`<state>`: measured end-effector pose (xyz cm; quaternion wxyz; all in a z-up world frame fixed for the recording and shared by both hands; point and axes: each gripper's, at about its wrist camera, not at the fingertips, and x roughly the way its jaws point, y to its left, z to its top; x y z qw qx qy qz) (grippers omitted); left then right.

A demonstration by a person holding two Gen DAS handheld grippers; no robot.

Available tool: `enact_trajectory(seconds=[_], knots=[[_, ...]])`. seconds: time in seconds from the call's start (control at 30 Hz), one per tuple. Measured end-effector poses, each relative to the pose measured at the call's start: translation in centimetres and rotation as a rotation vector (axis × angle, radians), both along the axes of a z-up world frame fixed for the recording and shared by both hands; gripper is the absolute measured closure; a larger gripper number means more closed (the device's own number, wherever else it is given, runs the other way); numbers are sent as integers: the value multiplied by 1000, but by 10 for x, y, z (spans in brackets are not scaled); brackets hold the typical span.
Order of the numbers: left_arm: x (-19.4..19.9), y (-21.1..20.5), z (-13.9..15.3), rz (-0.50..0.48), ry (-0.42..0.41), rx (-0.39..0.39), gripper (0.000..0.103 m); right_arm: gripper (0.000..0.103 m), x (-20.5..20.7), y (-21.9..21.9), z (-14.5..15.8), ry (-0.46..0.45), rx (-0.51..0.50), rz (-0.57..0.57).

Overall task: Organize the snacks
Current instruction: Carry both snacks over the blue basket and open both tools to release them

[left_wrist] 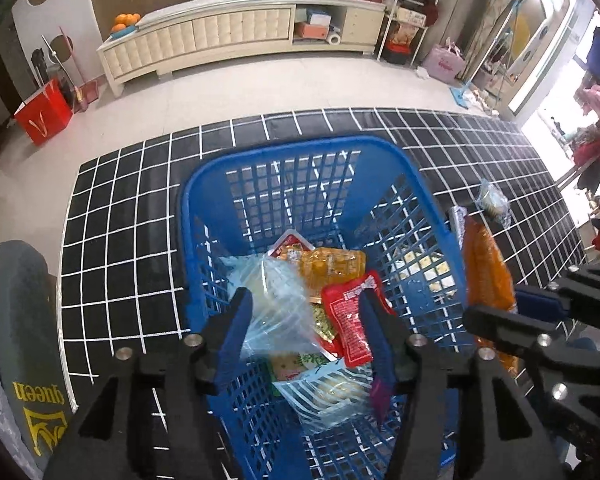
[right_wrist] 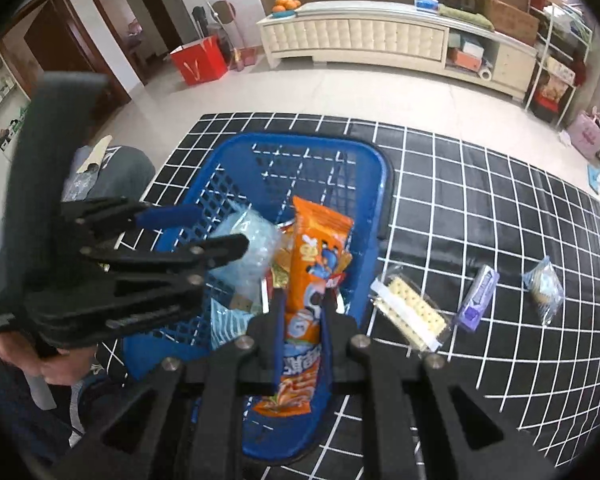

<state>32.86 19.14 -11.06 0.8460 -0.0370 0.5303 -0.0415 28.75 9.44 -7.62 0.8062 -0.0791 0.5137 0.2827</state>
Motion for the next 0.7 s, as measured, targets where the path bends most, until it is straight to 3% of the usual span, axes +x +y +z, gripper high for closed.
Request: enact_trajectory(seconds=[0.37, 0.53, 0.7], knots=[[-28, 11, 31, 26, -43, -3, 48, 84, -5, 11, 22, -33, 10, 18], [-32, 25, 35, 55, -54, -9, 47, 84, 8, 24, 11, 6, 5, 27], [-23, 38, 22, 81, -18, -2, 47, 84, 16, 35, -6, 17, -20, 37]])
